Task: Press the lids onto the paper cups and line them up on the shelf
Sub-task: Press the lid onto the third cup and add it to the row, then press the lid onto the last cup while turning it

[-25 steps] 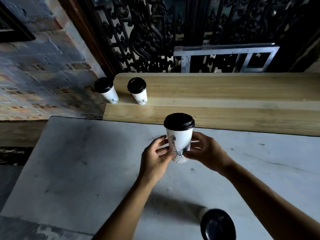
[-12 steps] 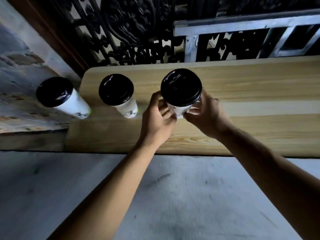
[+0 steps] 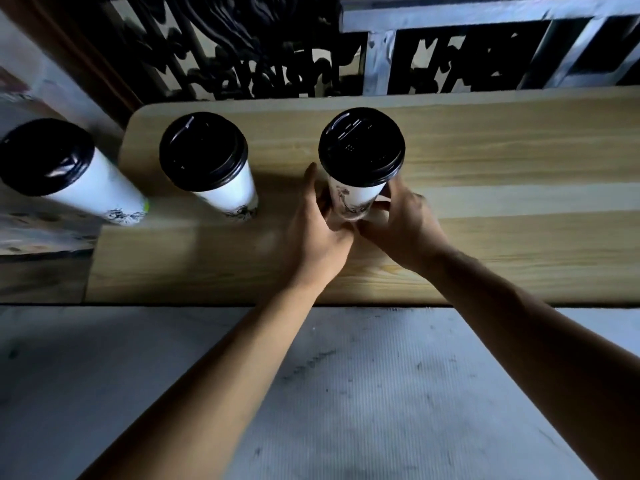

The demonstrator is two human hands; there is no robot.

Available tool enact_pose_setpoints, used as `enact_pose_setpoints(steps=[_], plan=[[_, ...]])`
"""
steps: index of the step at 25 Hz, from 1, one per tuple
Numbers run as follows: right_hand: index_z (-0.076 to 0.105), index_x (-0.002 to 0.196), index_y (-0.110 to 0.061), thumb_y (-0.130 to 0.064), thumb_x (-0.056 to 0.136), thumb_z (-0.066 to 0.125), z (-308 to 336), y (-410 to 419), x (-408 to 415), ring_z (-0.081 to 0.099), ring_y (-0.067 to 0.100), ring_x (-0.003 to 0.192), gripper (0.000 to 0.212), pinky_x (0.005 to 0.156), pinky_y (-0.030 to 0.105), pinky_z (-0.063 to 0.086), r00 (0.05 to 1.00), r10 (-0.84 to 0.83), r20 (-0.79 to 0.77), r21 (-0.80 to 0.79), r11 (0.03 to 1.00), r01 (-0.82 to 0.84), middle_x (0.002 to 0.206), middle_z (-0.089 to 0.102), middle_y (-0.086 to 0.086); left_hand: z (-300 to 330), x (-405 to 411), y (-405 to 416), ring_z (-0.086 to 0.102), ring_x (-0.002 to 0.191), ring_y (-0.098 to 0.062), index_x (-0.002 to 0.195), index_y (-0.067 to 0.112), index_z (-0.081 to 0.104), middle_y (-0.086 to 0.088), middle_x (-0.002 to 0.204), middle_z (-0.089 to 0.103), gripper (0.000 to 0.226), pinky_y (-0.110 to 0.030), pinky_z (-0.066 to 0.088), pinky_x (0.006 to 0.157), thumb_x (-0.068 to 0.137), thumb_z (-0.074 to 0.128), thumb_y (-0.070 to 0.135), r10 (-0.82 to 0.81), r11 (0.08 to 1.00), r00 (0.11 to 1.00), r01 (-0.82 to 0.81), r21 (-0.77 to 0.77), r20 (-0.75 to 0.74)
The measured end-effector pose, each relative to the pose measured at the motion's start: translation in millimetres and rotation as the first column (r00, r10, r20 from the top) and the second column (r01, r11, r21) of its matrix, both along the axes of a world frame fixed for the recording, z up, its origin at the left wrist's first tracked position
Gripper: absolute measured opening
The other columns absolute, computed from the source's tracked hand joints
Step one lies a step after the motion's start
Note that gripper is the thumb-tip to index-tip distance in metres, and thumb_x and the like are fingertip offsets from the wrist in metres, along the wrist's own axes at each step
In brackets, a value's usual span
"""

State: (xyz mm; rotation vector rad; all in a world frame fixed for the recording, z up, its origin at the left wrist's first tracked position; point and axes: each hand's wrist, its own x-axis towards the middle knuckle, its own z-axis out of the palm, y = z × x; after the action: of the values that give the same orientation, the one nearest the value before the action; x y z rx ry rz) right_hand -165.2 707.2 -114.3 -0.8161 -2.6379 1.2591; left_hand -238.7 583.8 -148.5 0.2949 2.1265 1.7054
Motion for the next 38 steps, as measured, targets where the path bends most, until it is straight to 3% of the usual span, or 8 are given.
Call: enact_pose_setpoints(steps=[4, 9, 17, 24, 28, 30, 34, 38], plan=[[0.015, 0.164, -0.011, -0.013, 0.084, 0.074, 13, -2, 35, 0.055, 0.029, 0.139, 0.099, 0.113, 0.039, 0.046, 0.989, -0.045, 0.143, -0.078, 0.995, 0.057, 0.158, 0.050, 0.011, 35, 32, -13, 0.046, 0.143, -0.027, 0.156, 0.008, 0.023, -0.022, 0.153, 0.043, 0.094, -0.033, 0.040, 0.116, 0.078, 0.064, -0.024, 0.076, 0.997, 0.987, -0.076, -0.004, 0.144], [0.029, 0.161, -0.016, -0.025, 0.088, 0.072, 57, -16, 126, 0.050, 0.027, 0.142, 0.085, 0.107, 0.029, 0.041, 0.949, -0.049, 0.310, -0.095, 0.992, 0.083, 0.160, 0.048, 0.009, 74, 105, -65, 0.051, 0.138, -0.018, 0.149, 0.010, 0.039, -0.015, 0.146, 0.054, 0.074, -0.031, 0.042, 0.115, 0.080, 0.057, -0.003, -0.052, 0.995, 0.998, 0.054, -0.085, 0.021], [0.055, 0.144, -0.010, -0.013, 0.092, 0.068, 150, -35, 295, 0.055, 0.027, 0.134, 0.054, 0.100, 0.015, 0.031, 0.998, 0.057, 0.029, 0.061, 0.996, -0.059, 0.146, 0.059, 0.010, 130, 288, -145, 0.068, 0.111, -0.003, 0.109, 0.017, 0.077, 0.008, 0.116, 0.075, 0.058, -0.015, 0.049, 0.098, 0.077, 0.040, -0.013, -0.179, 0.933, 0.951, 0.084, -0.349, -0.252], [0.071, 0.123, -0.016, -0.014, 0.088, 0.075, 177, -61, 433, 0.063, 0.029, 0.113, 0.036, 0.097, 0.024, 0.043, 0.971, 0.239, -0.004, 0.033, 0.970, -0.239, 0.125, 0.063, 0.007, 133, 448, -196, 0.048, 0.143, -0.023, 0.150, 0.018, 0.046, -0.005, 0.154, 0.051, 0.073, -0.040, 0.039, 0.119, 0.081, 0.062, 0.000, -0.126, 0.821, 0.988, 0.154, -0.550, 0.089], [0.074, 0.119, -0.021, -0.022, 0.086, 0.077, 169, -86, 461, 0.051, 0.027, 0.110, 0.033, 0.089, 0.026, 0.038, 0.929, 0.362, 0.070, 0.057, 0.929, -0.366, 0.116, 0.058, 0.006, 125, 474, -177, 0.029, 0.152, -0.016, 0.161, 0.022, 0.020, -0.003, 0.166, 0.030, 0.109, -0.025, 0.025, 0.120, 0.072, 0.084, 0.018, -0.239, 0.817, 0.960, 0.279, -0.505, 0.144], [0.071, 0.123, -0.020, -0.021, 0.086, 0.077, 166, -93, 463, 0.051, 0.026, 0.112, 0.038, 0.088, 0.024, 0.037, 0.916, 0.376, 0.141, 0.067, 0.919, -0.388, 0.118, 0.056, 0.006, 124, 473, -161, 0.040, 0.144, -0.011, 0.158, 0.024, 0.025, -0.006, 0.159, 0.041, 0.111, -0.023, 0.033, 0.115, 0.067, 0.087, 0.024, -0.264, 0.849, 0.962, 0.267, -0.455, 0.073], [0.068, 0.127, -0.018, -0.014, 0.083, 0.073, 163, -100, 463, 0.062, 0.032, 0.105, 0.045, 0.091, 0.041, 0.055, 0.924, 0.338, 0.176, 0.051, 0.935, -0.352, 0.117, 0.058, 0.009, 133, 468, -139, 0.060, 0.103, 0.018, 0.125, 0.024, 0.061, 0.009, 0.116, 0.069, 0.064, -0.009, 0.049, 0.089, 0.068, 0.085, 0.008, -0.270, 0.930, 0.959, 0.234, -0.285, -0.093], [0.063, 0.133, -0.018, -0.017, 0.095, 0.061, 173, -99, 465, 0.067, 0.026, 0.101, 0.039, 0.089, 0.045, 0.058, 0.971, 0.199, 0.133, 0.027, 0.979, -0.204, 0.121, 0.065, 0.008, 140, 469, -149, 0.067, 0.095, -0.010, 0.121, 0.021, 0.059, 0.005, 0.113, 0.071, 0.062, -0.030, 0.056, 0.081, 0.066, 0.089, 0.026, -0.265, 0.912, 0.964, 0.243, -0.332, -0.022]])
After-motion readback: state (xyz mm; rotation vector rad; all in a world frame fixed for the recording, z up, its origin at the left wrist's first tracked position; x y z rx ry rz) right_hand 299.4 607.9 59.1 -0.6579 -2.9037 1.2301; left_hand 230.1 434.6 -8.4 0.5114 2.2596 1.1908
